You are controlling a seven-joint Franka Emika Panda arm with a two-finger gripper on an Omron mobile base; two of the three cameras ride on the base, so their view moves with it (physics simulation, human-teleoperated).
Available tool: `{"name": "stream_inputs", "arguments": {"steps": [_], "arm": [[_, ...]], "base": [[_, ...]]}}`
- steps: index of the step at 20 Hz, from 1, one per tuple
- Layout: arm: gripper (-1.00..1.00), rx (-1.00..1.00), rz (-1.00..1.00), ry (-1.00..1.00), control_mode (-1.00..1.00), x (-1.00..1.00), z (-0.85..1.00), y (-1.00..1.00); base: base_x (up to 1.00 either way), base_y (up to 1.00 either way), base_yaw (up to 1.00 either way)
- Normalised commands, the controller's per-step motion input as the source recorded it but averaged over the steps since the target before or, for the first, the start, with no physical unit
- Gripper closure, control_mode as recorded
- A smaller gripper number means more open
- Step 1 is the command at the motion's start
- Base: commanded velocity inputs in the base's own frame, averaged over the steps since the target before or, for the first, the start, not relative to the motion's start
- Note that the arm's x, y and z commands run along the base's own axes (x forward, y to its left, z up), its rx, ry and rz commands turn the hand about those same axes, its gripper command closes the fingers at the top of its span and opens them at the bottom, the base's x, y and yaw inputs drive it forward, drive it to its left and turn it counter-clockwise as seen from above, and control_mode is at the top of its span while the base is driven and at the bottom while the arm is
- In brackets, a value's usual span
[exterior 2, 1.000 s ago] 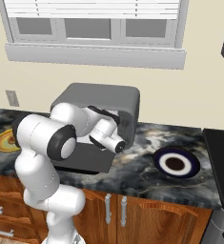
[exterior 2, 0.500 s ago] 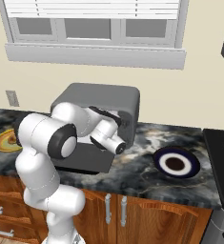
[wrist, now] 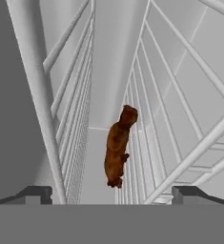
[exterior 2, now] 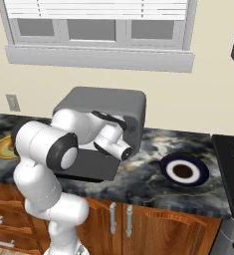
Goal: Open the toaster oven door. Place the bread on the top rack in the toaster oven and place the chicken drumstick on the bottom rack.
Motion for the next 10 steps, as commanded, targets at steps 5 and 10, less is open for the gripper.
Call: {"name": "stream_inputs", "arguments": {"steps": [5,10], "arm": [[-1.0,0.0,0.0,0.0,-1.0,0.04,0.22,0.0],[-1.0,0.0,0.0,0.0,-1.0,0.25,0.03,0.0]], "base": [[0.0,0.0,0.0],[0.0,0.0,0.0]]}}
